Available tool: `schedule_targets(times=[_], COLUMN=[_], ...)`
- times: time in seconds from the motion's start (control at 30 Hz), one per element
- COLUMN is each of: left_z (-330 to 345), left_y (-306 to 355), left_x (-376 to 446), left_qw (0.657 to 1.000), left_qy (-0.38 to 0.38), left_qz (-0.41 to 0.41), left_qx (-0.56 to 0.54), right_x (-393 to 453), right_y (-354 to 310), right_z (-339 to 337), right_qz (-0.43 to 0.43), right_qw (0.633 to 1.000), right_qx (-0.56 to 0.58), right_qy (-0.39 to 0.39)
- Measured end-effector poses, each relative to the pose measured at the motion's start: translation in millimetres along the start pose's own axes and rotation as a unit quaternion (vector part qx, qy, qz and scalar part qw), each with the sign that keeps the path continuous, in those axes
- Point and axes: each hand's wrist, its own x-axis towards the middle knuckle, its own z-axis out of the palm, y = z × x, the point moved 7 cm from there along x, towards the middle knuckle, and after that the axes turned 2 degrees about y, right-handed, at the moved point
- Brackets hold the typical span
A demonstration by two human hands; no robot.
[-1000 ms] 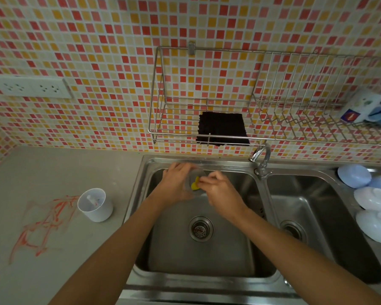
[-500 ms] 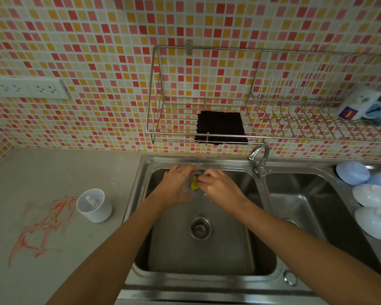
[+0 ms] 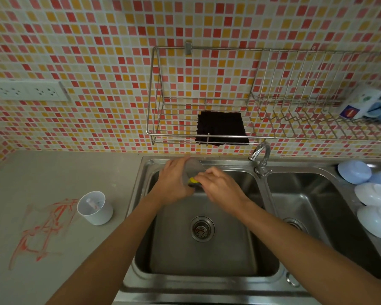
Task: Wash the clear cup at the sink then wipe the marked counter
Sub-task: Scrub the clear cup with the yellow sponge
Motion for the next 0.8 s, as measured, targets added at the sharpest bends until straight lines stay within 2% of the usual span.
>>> schedule_targets(times=[0.13, 0.3, 0.4, 0.47, 0.53, 0.63, 0.73, 0.8], left_z=[1, -3, -3, -3, 0, 7, 15, 13], left_y=[1, 1, 1, 1, 3, 7, 8, 8], left_x=[-9, -13, -16, -15, -14, -14, -14, -14], left_qw=[0.991, 0.988, 0.989, 0.989, 0.992, 0.993, 0.995, 0.994], left_qy=[0.085, 0.13, 0.136, 0.127, 0.101, 0.073, 0.034, 0.029], left_qz=[-0.019, -0.011, 0.028, 0.052, 0.066, 0.086, 0.095, 0.101], left_qx=[0.102, 0.084, 0.055, 0.049, 0.046, 0.036, 0.024, 0.02], right_x=[3, 1, -3, -4, -5, -4, 2, 2], right_y=[1, -8, -5, -6, -8, -5, 3, 6], right_z=[-1, -9, -4, 3, 10, 13, 5, 3], right_qz=[0.029, 0.056, 0.102, 0.081, 0.037, -0.035, -0.082, -0.081], right_qw=[1.0, 0.994, 0.98, 0.979, 0.986, 0.994, 0.991, 0.993], right_qx=[0.001, 0.088, 0.17, 0.184, 0.148, 0.016, -0.069, -0.074], right_qy=[0.005, 0.016, -0.013, -0.043, -0.074, -0.099, -0.074, -0.051])
